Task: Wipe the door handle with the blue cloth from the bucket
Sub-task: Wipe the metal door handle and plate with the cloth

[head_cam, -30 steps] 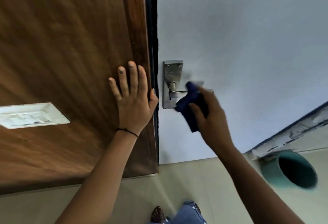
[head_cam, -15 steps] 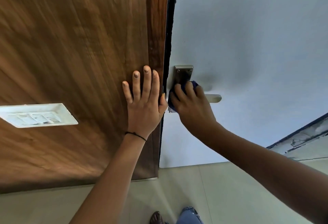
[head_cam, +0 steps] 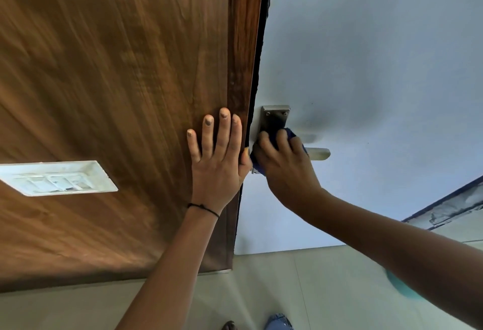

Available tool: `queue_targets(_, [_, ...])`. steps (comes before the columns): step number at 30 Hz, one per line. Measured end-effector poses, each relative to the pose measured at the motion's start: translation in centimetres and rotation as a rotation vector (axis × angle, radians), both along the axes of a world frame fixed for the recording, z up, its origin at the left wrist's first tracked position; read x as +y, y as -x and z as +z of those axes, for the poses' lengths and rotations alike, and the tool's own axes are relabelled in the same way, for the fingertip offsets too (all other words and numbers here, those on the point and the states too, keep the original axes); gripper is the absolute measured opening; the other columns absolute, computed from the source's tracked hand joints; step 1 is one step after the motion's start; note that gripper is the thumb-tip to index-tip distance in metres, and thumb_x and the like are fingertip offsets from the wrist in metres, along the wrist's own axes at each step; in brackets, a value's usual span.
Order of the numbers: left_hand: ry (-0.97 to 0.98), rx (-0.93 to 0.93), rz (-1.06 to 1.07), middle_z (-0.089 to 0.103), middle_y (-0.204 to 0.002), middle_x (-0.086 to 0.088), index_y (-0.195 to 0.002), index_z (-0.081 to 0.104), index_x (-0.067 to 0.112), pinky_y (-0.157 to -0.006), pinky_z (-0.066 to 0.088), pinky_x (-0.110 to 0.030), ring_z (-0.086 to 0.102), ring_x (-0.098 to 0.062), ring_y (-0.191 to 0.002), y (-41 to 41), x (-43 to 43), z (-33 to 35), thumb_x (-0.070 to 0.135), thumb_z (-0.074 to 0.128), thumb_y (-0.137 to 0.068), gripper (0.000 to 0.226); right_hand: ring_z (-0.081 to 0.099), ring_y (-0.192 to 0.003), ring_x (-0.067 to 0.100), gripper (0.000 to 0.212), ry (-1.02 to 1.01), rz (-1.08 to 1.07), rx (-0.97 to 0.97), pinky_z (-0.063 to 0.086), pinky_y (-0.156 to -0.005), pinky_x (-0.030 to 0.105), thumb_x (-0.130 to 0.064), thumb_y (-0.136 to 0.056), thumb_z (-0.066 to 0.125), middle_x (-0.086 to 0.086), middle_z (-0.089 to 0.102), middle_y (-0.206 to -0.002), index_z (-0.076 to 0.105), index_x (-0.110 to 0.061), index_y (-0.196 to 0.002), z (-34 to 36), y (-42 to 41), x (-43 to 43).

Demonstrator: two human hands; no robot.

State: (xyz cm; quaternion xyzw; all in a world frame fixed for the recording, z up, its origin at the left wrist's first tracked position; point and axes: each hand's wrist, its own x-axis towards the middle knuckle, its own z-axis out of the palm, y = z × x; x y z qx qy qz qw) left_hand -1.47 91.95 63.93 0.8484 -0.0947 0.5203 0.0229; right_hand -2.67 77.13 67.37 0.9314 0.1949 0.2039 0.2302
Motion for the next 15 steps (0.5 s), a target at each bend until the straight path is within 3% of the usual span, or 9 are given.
queue_targets(5, [-0.018, 0.002, 0.011, -0.023, -0.156, -0.003, -0.15, -0.009, 0.013, -0.117, -0.009, -0.045, -0.019, -0.023, -0.145, 0.0, 0.1, 0.1, 0.037, 0.035, -0.095, 0.074, 0.046, -0.116, 0.036, 0.043, 0.179, 0.05, -0.018, 0.027, -0.09, 0.043, -0.018, -0.081, 0.046, 0.009, 0.05, -0.13, 0.051, -0.013, -0.124, -0.1, -0.5, -0.5])
queue_targets(8, [-0.034, -0.005, 0.014, -0.023, -0.157, -0.003, -0.15, -0.008, 0.013, -0.117, -0.009, -0.045, -0.019, -0.023, -0.145, 0.0, 0.3, 0.0, 0.038, 0.035, -0.095, 0.074, 0.053, -0.105, 0.033, 0.051, 0.005, 0.04, 0.015, 0.026, -0.082, 0.04, -0.013, -0.074, 0.036, 0.007, 0.054, -0.128, 0.051, -0.021, -0.122, 1.1, -0.3, -1.6])
queue_targets(11, [-0.038, -0.009, 0.019, -0.023, -0.157, -0.003, -0.15, -0.008, 0.013, -0.117, -0.01, -0.045, -0.019, -0.023, -0.145, 0.0, 0.4, 0.1, 0.038, 0.036, -0.094, 0.075, 0.055, -0.096, 0.033, 0.061, -0.128, -0.002, 0.056, 0.031, -0.077, 0.04, -0.011, -0.073, 0.056, 0.008, 0.056, -0.125, 0.045, -0.026, -0.131, 1.1, -0.5, -2.9])
queue_targets(13, [-0.039, -0.01, 0.022, -0.023, -0.157, -0.003, -0.15, -0.008, 0.013, -0.117, -0.01, -0.045, -0.019, -0.023, -0.145, 0.0, 0.3, 0.1, 0.038, 0.036, -0.094, 0.076, 0.058, -0.089, 0.033, 0.061, -0.185, -0.048, 0.083, 0.034, -0.075, 0.04, -0.023, -0.075, 0.069, 0.006, 0.06, -0.116, 0.046, -0.027, -0.132, 0.9, -0.9, -3.8])
queue_targets(15, [-0.037, -0.011, 0.023, -0.023, -0.157, -0.003, -0.15, -0.008, 0.013, -0.117, -0.01, -0.045, -0.019, -0.023, -0.145, 0.0, 0.4, 0.1, 0.038, 0.037, -0.094, 0.076, 0.059, -0.087, 0.034, 0.054, -0.242, -0.055, 0.14, 0.037, -0.076, 0.039, -0.032, -0.081, 0.067, 0.006, 0.062, -0.112, 0.049, -0.026, -0.131, 1.3, -1.3, -4.9])
